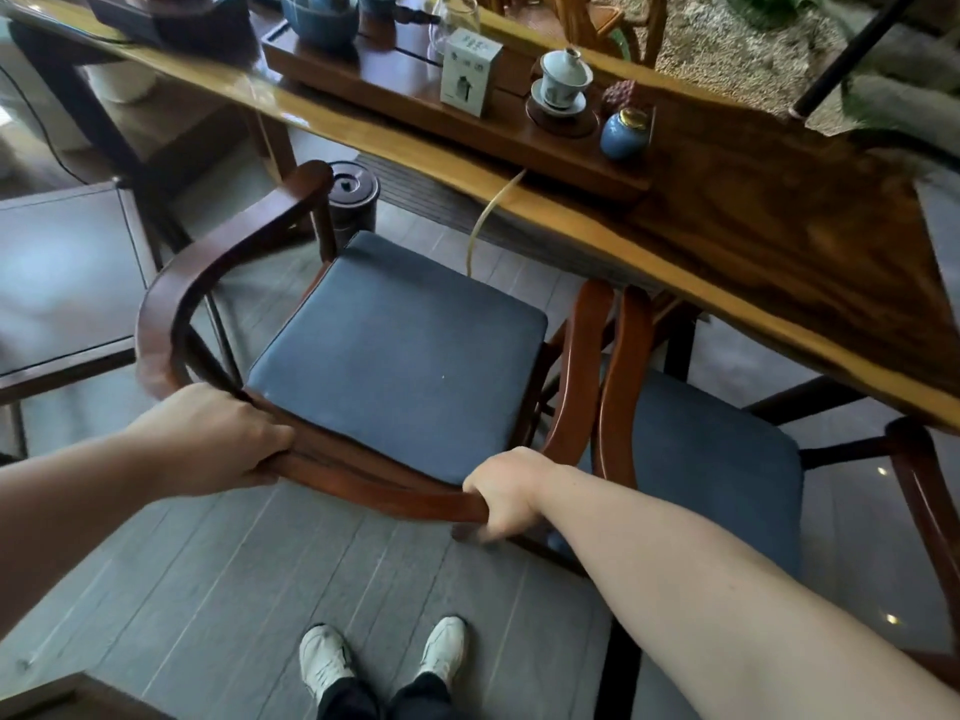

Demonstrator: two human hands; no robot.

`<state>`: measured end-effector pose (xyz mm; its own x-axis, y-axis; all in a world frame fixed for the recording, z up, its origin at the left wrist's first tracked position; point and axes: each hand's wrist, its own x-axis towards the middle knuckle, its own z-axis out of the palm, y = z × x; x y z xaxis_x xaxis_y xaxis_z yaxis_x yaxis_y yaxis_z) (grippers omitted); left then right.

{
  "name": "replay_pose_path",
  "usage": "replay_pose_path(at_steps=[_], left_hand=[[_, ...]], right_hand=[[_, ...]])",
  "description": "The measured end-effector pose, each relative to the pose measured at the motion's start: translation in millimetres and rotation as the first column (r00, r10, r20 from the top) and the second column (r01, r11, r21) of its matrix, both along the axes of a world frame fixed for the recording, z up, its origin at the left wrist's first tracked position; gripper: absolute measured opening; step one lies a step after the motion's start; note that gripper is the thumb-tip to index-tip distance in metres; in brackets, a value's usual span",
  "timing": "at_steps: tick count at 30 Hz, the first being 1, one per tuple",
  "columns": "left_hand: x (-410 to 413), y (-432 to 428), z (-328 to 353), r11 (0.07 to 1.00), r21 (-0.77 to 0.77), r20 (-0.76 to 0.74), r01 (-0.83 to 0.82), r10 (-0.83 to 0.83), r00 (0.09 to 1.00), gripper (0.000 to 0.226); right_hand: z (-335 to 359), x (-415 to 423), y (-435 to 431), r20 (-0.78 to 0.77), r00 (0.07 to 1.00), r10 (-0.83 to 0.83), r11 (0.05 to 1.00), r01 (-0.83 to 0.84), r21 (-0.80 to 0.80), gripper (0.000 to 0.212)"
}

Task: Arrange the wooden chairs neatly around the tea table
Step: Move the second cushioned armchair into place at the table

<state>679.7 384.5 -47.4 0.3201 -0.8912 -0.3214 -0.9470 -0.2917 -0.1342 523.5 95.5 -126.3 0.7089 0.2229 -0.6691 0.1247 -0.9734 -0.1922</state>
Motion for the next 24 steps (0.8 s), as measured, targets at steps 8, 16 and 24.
replay_pose_path(at_steps=[8,16,24], left_hand=[[25.8,-1.9,1.6,0.983,0.163,0.052,-0.081,0.074,0.996,0.039],[12.9,-5.9,-7.0,0.99,0.057,0.031,-0.13,0.128,0.991,0.035],[6.9,4.6,-6.1,0.981,-0.032,-0.145,-0.19,0.184,0.972,0.085]], right_hand=[[-0.6,20.2,14.2,-0.059,0.997,-0.048,0.999,0.048,0.009,0.033],[14.4,17.0,8.5,-0.12,0.992,-0.024,1.0,0.026,0.011,0.035],[60.0,38.2,18.2,-0.077,0.994,0.071,0.997,-0.07,0.014,0.102]])
